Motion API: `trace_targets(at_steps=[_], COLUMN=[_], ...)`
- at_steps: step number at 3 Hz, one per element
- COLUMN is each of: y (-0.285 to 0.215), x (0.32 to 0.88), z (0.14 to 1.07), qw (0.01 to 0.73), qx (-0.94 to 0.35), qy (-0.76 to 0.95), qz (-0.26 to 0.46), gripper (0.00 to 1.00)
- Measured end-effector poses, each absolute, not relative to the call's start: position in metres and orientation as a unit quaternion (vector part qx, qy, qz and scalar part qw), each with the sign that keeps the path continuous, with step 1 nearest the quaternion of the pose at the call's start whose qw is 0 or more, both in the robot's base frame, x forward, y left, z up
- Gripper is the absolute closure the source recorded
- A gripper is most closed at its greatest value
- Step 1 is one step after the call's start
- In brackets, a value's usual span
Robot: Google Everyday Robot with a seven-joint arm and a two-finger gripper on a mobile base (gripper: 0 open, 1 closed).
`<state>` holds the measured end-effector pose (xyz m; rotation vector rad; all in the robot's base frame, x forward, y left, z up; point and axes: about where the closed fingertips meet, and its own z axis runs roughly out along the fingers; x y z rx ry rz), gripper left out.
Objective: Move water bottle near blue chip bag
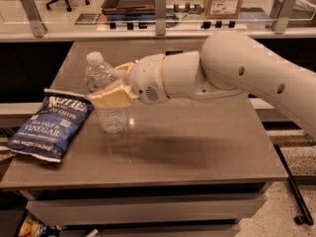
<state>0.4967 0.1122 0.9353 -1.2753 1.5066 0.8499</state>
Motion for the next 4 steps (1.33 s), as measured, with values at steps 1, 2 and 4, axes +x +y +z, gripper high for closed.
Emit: trace_targets(at_steps=[1,2,4], y=[0.122,0.13,0.142], x=[0.498,0.497,0.487], z=[0.932,0.925,0.918], qw=[0.472,0.473,0.476], qx=[-0.527,-0.53,-0.536], qy=[0.611,0.601,0.59], qz=[0.355,0.366,0.372], gripper=[1.0,1.0,0.83])
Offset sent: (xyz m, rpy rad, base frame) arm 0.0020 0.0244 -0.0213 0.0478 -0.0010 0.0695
